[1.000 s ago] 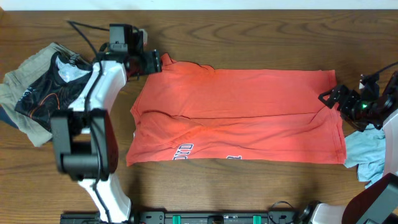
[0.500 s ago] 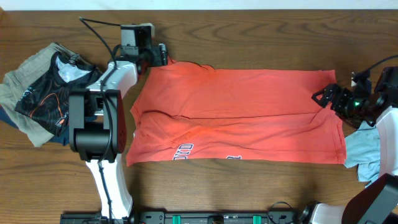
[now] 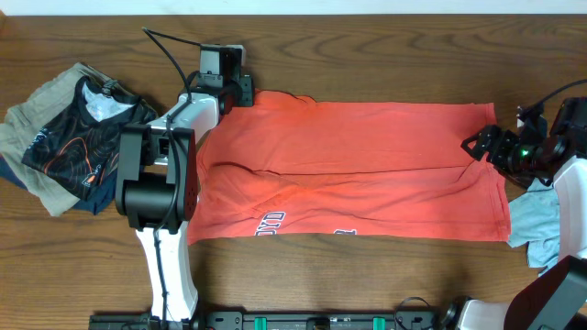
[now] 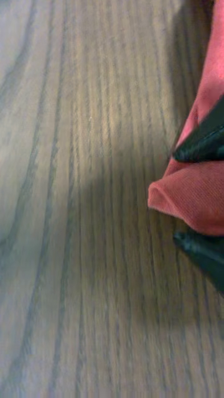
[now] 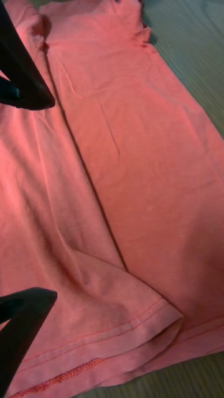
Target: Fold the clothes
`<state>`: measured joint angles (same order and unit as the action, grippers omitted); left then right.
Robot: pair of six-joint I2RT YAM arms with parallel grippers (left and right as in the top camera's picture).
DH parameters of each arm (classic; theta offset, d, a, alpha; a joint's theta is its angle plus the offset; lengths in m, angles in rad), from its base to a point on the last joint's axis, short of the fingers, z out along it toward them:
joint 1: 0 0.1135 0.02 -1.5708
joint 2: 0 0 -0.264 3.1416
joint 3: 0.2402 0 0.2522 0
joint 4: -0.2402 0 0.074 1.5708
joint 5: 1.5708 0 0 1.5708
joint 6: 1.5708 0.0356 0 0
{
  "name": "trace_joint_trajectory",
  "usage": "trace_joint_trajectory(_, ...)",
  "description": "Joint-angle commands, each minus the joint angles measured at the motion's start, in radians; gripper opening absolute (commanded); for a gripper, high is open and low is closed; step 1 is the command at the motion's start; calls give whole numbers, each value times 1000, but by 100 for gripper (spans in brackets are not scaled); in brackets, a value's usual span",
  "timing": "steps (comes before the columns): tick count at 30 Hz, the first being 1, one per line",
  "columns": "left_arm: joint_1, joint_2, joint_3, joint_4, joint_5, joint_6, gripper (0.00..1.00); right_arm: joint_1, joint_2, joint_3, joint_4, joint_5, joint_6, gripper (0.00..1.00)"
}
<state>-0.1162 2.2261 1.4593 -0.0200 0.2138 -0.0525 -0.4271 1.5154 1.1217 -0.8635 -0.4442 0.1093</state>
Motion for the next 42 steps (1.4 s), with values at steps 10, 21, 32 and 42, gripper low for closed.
trace_joint_trajectory(10, 2, -96, 19, -130, -10, -131, 11, 10, -5, 2, 85, 167, 55, 75)
trace_joint_trajectory(21, 2, -219, 18, -403, 89, -223, 7, 90, 137, 2, 380, 283, 61, 84)
trace_joint_trajectory(32, 2, -219, 18, -617, 88, -222, 6, 139, 405, 2, 847, 388, 68, 93)
trace_joint_trajectory(42, 2, -219, 16, -639, 88, -222, 6, 139, 581, 2, 1074, 392, 104, 87)
